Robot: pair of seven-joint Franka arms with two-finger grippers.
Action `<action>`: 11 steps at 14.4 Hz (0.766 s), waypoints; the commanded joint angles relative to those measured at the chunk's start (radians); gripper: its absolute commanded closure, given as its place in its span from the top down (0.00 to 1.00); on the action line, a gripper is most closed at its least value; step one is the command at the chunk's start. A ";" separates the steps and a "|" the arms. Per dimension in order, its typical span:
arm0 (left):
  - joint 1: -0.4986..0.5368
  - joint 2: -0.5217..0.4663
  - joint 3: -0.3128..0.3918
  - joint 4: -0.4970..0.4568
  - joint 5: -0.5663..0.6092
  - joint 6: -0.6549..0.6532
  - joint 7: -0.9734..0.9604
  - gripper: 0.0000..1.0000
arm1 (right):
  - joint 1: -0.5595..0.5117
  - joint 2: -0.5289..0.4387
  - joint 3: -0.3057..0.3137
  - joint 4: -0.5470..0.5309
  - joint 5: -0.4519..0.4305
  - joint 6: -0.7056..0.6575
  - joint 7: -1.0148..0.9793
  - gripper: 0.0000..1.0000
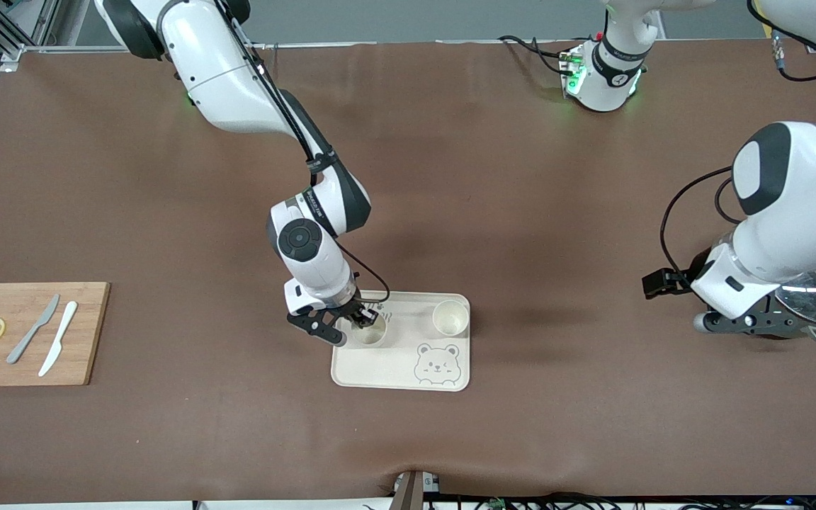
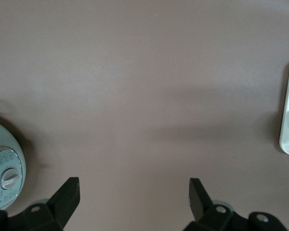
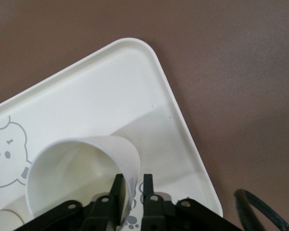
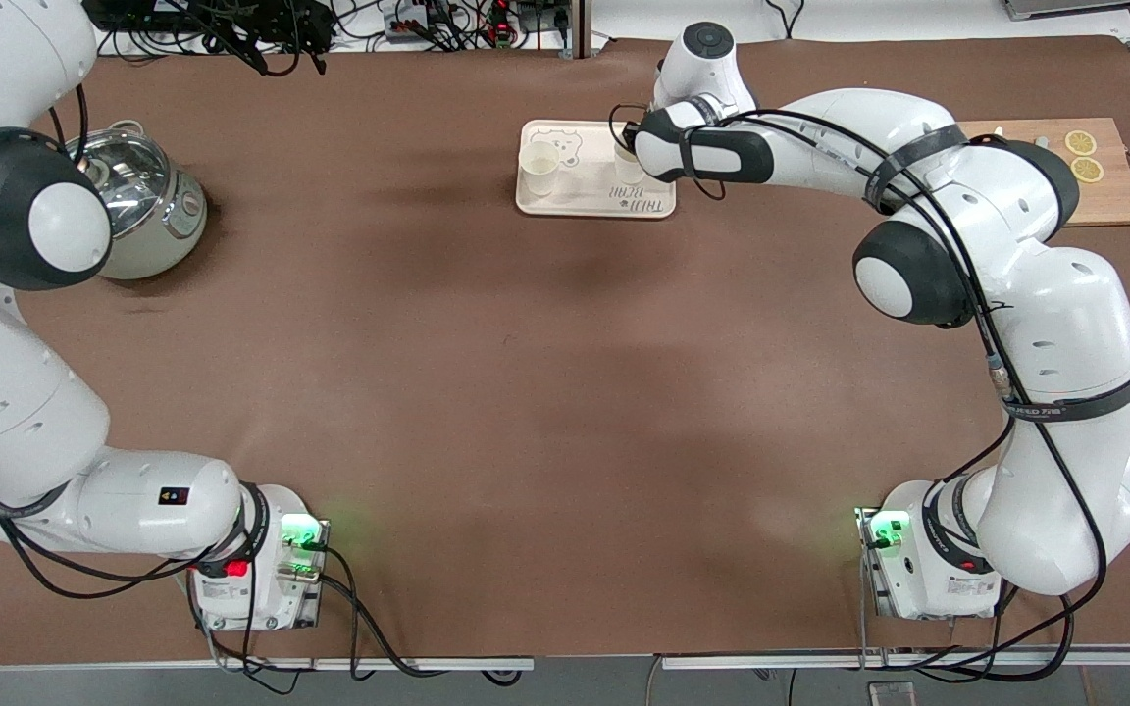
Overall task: Place white IKEA cup upright on tray with both arms
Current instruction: 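Open the left gripper and withdraw it while the right gripper lowers its cup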
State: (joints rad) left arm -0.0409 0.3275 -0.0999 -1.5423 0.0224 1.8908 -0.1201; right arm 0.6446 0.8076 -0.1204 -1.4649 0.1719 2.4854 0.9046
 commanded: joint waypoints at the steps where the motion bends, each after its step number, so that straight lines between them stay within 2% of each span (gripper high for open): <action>1: 0.007 -0.102 -0.006 -0.080 -0.016 0.005 -0.003 1.00 | 0.012 0.012 -0.012 0.018 -0.020 0.004 0.033 0.61; 5: 0.009 -0.180 -0.004 -0.124 -0.016 0.001 -0.003 1.00 | 0.010 0.012 -0.012 0.018 -0.034 0.004 0.031 1.00; 7: 0.009 -0.218 -0.003 -0.133 -0.016 -0.005 0.002 1.00 | 0.010 0.009 -0.012 0.018 -0.067 0.004 0.031 1.00; 11: 0.012 -0.274 0.003 -0.130 -0.018 -0.062 0.019 1.00 | 0.009 0.002 -0.013 0.018 -0.072 0.000 0.030 1.00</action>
State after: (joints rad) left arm -0.0379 0.1063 -0.0970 -1.6402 0.0206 1.8524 -0.1196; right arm 0.6448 0.8078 -0.1245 -1.4620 0.1182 2.4884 0.9103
